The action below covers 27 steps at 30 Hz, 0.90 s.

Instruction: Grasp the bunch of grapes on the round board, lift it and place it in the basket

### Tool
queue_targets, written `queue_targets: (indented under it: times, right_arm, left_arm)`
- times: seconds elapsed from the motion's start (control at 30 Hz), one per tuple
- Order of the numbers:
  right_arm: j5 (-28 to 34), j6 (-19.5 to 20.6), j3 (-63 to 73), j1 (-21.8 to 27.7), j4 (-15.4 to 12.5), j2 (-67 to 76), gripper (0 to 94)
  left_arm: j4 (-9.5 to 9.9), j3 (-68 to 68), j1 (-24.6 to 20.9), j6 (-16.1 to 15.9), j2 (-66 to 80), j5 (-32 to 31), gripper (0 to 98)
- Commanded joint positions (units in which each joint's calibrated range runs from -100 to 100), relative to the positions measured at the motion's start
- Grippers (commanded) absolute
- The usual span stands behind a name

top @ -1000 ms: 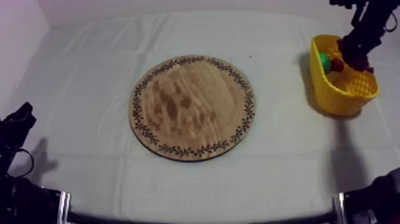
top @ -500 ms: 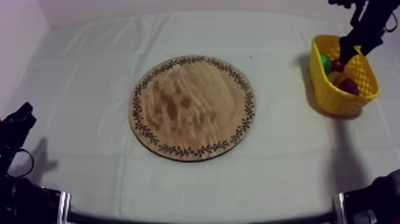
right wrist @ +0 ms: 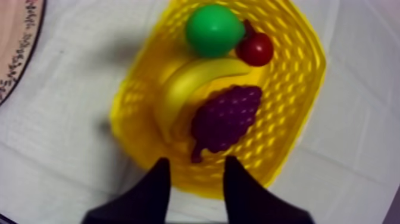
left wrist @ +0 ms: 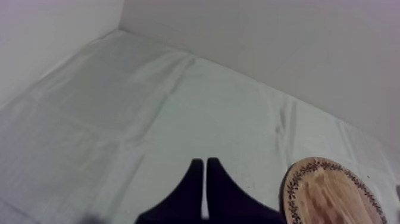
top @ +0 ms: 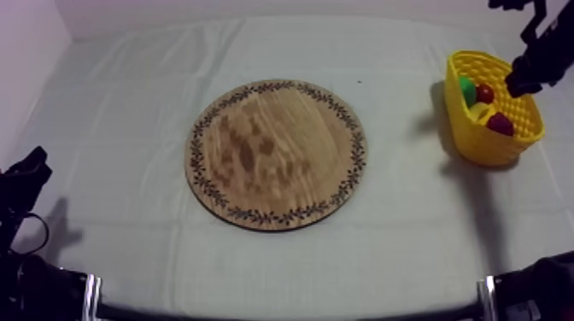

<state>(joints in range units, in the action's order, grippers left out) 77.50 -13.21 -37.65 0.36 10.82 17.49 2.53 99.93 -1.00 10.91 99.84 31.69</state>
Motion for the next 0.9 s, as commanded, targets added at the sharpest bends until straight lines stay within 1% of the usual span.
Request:
queue_targets:
  times: [0.0,0.13,0.23,0.27,0.33,0.47,0.63,0.73,0.87]
  right_arm:
    - [-3.6,2.8,-9.9,-1.2,0.7,9.4,17.8]
    - [-8.5,3.9,-16.8,-1.9,0.4,16.6,9.5]
    - [-12.3,5.5,-21.2,-2.8,0.4,21.4,4.7]
    - [-13.5,6.1,-22.4,-3.0,0.3,23.0,3.5]
    - [-16.0,5.8,-25.0,-3.2,-0.4,26.3,2.2]
    - [-22.5,2.1,-31.3,-3.2,-3.4,34.2,0.8]
    - [-28.1,2.1,-39.0,-1.6,-8.7,46.1,0.3]
    - [-30.7,1.4,-44.3,-0.4,-12.3,52.9,0.3]
    - [-32.4,2.4,-50.9,0.2,-15.0,62.2,0.3]
  left_arm:
    - [-0.01,0.0,0.0,0.0,0.0,0.0,0.0]
    - [-0.01,0.0,0.0,0.0,0.0,0.0,0.0]
    - [-0.01,0.0,0.0,0.0,0.0,0.0,0.0]
    - [-0.01,0.0,0.0,0.0,0.0,0.0,0.0]
    - [-0.01,0.0,0.0,0.0,0.0,0.0,0.0]
    - [-0.01,0.0,0.0,0.0,0.0,0.0,0.0]
    - [-0.01,0.0,0.0,0.0,0.0,0.0,0.0]
    - [-0.01,0.0,0.0,0.0,0.0,0.0,0.0]
    - [-0.01,0.0,0.0,0.0,0.0,0.0,0.0]
